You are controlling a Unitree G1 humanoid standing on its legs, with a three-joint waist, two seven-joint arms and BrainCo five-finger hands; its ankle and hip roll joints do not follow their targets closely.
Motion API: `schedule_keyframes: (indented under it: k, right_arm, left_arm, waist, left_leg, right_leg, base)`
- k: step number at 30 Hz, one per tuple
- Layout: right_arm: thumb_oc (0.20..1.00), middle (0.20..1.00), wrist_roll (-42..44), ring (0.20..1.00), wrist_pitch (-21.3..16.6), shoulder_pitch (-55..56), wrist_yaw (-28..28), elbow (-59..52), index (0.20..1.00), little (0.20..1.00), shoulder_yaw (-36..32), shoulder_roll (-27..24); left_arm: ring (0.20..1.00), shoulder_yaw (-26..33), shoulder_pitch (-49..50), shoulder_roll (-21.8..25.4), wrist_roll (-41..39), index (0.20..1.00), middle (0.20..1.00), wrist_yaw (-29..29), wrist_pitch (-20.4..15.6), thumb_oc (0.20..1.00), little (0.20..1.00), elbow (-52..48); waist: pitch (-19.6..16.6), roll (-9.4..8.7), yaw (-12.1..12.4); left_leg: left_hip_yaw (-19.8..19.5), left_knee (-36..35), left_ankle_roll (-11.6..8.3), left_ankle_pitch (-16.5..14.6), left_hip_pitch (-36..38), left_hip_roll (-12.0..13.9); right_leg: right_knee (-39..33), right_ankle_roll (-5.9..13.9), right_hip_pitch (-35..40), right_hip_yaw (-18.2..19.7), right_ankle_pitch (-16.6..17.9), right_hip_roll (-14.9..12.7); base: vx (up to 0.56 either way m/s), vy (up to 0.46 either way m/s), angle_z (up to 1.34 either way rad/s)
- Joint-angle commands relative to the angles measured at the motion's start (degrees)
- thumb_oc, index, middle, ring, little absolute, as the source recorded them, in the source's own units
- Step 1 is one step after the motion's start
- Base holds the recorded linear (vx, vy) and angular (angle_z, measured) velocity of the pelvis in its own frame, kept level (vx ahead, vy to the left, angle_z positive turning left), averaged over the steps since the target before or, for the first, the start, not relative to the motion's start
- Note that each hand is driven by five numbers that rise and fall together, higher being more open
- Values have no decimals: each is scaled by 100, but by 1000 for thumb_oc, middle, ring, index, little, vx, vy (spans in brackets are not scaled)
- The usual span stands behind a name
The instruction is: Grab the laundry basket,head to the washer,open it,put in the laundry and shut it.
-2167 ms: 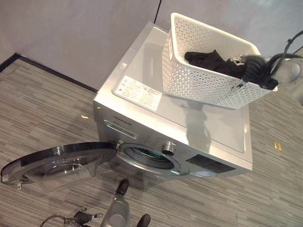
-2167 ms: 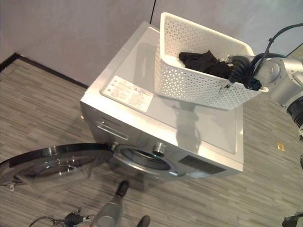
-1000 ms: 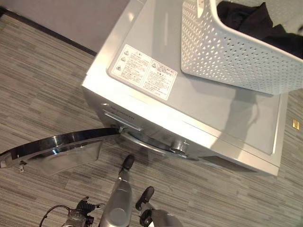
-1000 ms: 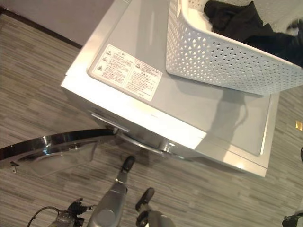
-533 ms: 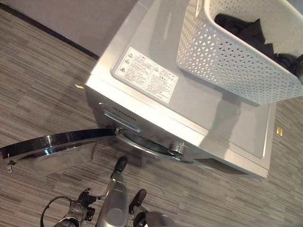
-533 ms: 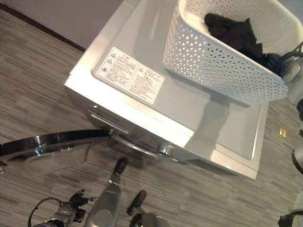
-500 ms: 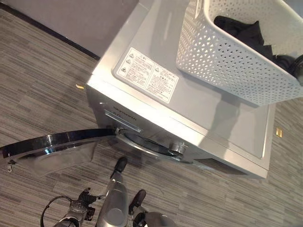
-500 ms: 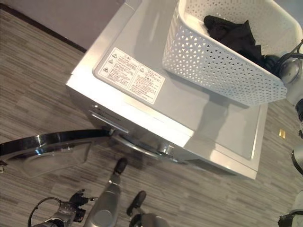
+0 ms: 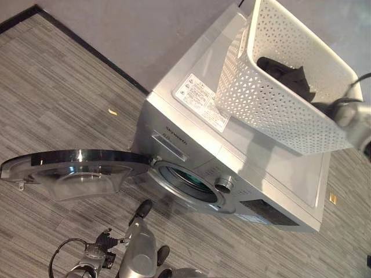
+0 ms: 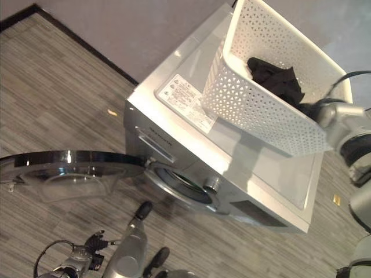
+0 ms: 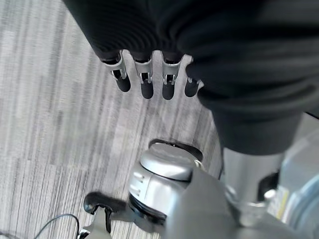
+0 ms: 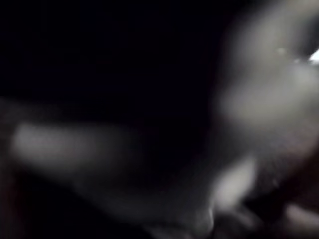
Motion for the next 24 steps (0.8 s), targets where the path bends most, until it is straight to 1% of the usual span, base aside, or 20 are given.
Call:
schedule_keyframes:
  k: [1, 3, 4, 5, 8, 11, 12, 15, 17, 18, 20, 21, 22, 24]
  right_arm:
    - [200, 200, 349, 200, -262, -373, -473, -228, 200, 200, -157, 1082]
    - [200, 200, 284, 200, -308, -467, -732, -243, 200, 200, -332, 1057]
    - [200, 200, 167, 200, -323, -567, -952, -201, 200, 200, -447, 1016]
    - [200, 200, 154, 200, -334, -545, -930, -223, 200, 200, -458, 1006]
    - [200, 200, -2, 200, -379, -530, -1103, -264, 200, 200, -630, 892]
    - [200, 200, -112, 200, -392, -495, -1305, -344, 200, 200, -832, 759]
    - [200, 200, -115, 200, -388, -487, -1306, -352, 200, 200, -838, 756]
    - [200, 200, -70, 200, -442, -423, -1502, -473, 200, 200, -1139, 634]
    - [200, 200, 28, 200, -512, -322, -1811, -571, 200, 200, -1526, 555]
    - [200, 200, 221, 200, -593, -196, -2097, -717, 200, 200, -1952, 482]
    - [200, 200, 372, 200, -680, -62, -2212, -928, 200, 200, -2224, 401]
    - [200, 200, 510, 200, -773, 115, -2449, -1085, 200, 200, -2596, 343]
    - [200, 200, 559, 200, -828, 255, -2564, -1110, 200, 200, -2812, 307]
    - [200, 200, 792, 200, -991, 522, -2895, -1294, 200, 200, -3405, 220]
  left_arm:
    - [1000, 248, -159, 432, 39, 1000, 1000, 8, 35, 1000, 1000, 15]
    - [1000, 315, -101, 425, 15, 1000, 1000, 47, 48, 1000, 1000, 77]
    - [1000, 358, -39, 417, 41, 1000, 1000, 75, 68, 1000, 1000, 101]
    - [1000, 363, -31, 412, 42, 1000, 1000, 81, 64, 1000, 1000, 98]
    - [1000, 391, 64, 360, 56, 1000, 1000, 94, 54, 1000, 1000, 72]
    - [1000, 399, 122, 311, 68, 1000, 1000, 117, 50, 1000, 1000, 34]
    - [1000, 397, 124, 312, 69, 1000, 1000, 117, 50, 1000, 1000, 33]
    - [1000, 416, 150, 249, 57, 1000, 1000, 149, 33, 1000, 1000, 1]
    - [1000, 420, 169, 164, 72, 1000, 1000, 186, 22, 1000, 1000, -33]
    - [1000, 449, 200, 73, 88, 1000, 1000, 212, 13, 1000, 1000, -13]
    - [1000, 477, 243, 22, 144, 1000, 1000, 229, 4, 1000, 1000, -3]
    - [1000, 510, 262, -30, 192, 1000, 1000, 240, 10, 1000, 1000, 21]
    - [1000, 505, 266, -59, 242, 1000, 1000, 251, 9, 1000, 1000, 26]
    - [1000, 532, 299, -111, 374, 1000, 1000, 269, 4, 1000, 1000, 80]
  waist:
    - [511, -431, 162]
    - [471, -411, 84]
    - [433, -361, 50]
    - [422, -353, 32]
    - [317, -279, -63]
    - [230, -160, -135]
    - [231, -160, -133]
    - [168, -22, -196]
    - [106, 105, -238]
    - [51, 233, -268]
    - [-13, 320, -297]
    - [-49, 399, -318]
    - [-90, 453, -337]
    - [-184, 580, -367]
  left_leg:
    - [-253, -1050, 275, 115, 398, 28]
    - [-202, -1050, 270, 108, 427, 47]
    - [-155, -1049, 254, 86, 468, 73]
    - [-156, -1050, 259, 103, 456, 64]
    - [-117, -1050, 264, 95, 468, 67]
    - [-57, -1050, 272, 82, 508, 80]
    - [-58, -1050, 271, 81, 509, 81]
    - [5, -1050, 280, 82, 543, 94]
    - [79, -1050, 289, 68, 588, 99]
    - [161, -1050, 286, 41, 651, 108]
    - [192, -1050, 295, 62, 669, 100]
    - [226, -1050, 290, 35, 722, 110]
    - [232, -1050, 296, 59, 715, 102]
    - [251, -1050, 287, 52, 790, 121]
  right_leg:
    - [298, 602, 16, 98, 1954, -696]
    - [275, 600, 30, 130, 1956, -710]
    - [261, 595, 46, 145, 1923, -703]
    - [256, 597, 42, 144, 1930, -710]
    - [223, 598, 56, 150, 1914, -723]
    - [180, 596, 82, 174, 1851, -730]
    - [179, 595, 85, 174, 1851, -729]
    - [157, 598, 94, 178, 1794, -745]
    - [112, 607, 126, 148, 1722, -769]
    - [73, 613, 171, 143, 1663, -793]
    - [45, 614, 186, 141, 1644, -825]
    - [47, 614, 213, 164, 1600, -828]
    - [41, 612, 214, 180, 1575, -831]
    - [20, 562, 265, 216, 1364, -811]
  base:
    - [-85, 6, -34]
    - [-65, -5, -11]
    - [-51, -1, 4]
    - [-54, -10, 5]
    - [-54, -8, -8]
    - [-45, -15, -5]
    - [-40, -9, -13]
    - [-52, -20, -11]
    - [-70, -8, -1]
    - [-74, -8, -8]
    - [-50, -16, -17]
    - [-31, -19, -23]
    - [-5, -22, -18]
    - [9, -19, -9]
